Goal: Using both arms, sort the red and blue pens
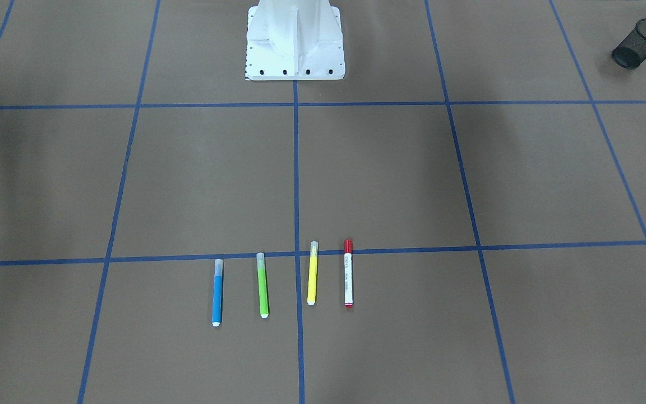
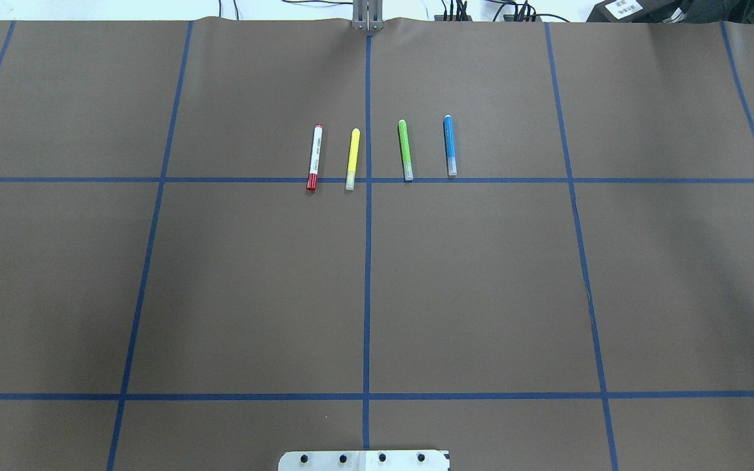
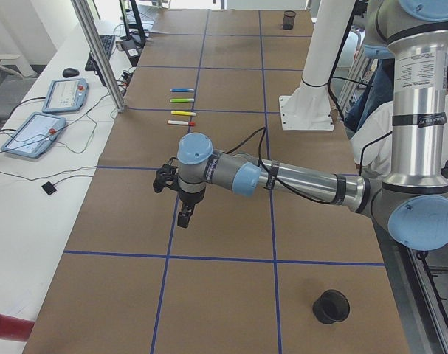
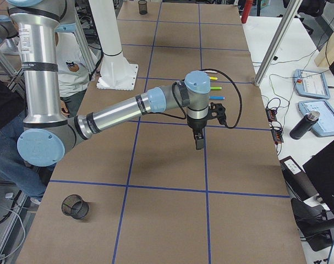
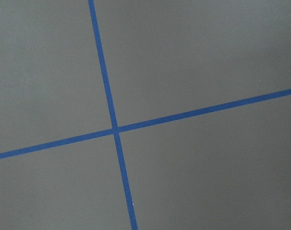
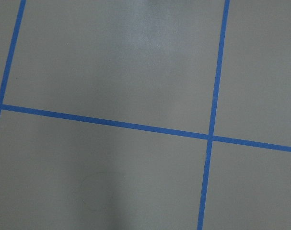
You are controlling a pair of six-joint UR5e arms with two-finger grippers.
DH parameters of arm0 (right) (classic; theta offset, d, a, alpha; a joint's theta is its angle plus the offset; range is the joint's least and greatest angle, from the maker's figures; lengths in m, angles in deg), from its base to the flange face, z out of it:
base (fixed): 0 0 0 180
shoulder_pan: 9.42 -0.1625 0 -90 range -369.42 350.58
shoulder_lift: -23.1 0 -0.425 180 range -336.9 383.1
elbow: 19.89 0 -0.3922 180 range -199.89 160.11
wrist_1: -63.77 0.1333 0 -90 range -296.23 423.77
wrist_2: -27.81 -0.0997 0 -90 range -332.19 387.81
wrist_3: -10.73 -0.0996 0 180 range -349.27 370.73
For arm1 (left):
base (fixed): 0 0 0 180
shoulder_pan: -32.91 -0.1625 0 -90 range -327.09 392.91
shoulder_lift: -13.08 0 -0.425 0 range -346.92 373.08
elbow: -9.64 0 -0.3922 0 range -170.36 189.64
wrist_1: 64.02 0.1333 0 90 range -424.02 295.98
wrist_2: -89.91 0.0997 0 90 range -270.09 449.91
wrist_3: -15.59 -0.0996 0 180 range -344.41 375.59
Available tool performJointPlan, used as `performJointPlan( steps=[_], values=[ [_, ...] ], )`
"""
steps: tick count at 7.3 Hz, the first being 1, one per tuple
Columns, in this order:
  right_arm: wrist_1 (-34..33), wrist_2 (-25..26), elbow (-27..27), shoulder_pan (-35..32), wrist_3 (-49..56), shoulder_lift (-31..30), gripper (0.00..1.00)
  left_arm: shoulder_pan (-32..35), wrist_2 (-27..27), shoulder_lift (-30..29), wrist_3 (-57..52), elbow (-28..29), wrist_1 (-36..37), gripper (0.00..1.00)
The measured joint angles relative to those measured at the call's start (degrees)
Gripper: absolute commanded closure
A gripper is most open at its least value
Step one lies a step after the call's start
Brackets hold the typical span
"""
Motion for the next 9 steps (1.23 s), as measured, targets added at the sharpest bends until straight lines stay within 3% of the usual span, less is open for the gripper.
performJointPlan(
  steps=[9],
  values=[
    [0.1,-2.7,-1.7,4.0,-0.6,0.1,0.0,-1.7,-1.7,0.4,0.7,-0.5,-0.3,0.01]
  ],
)
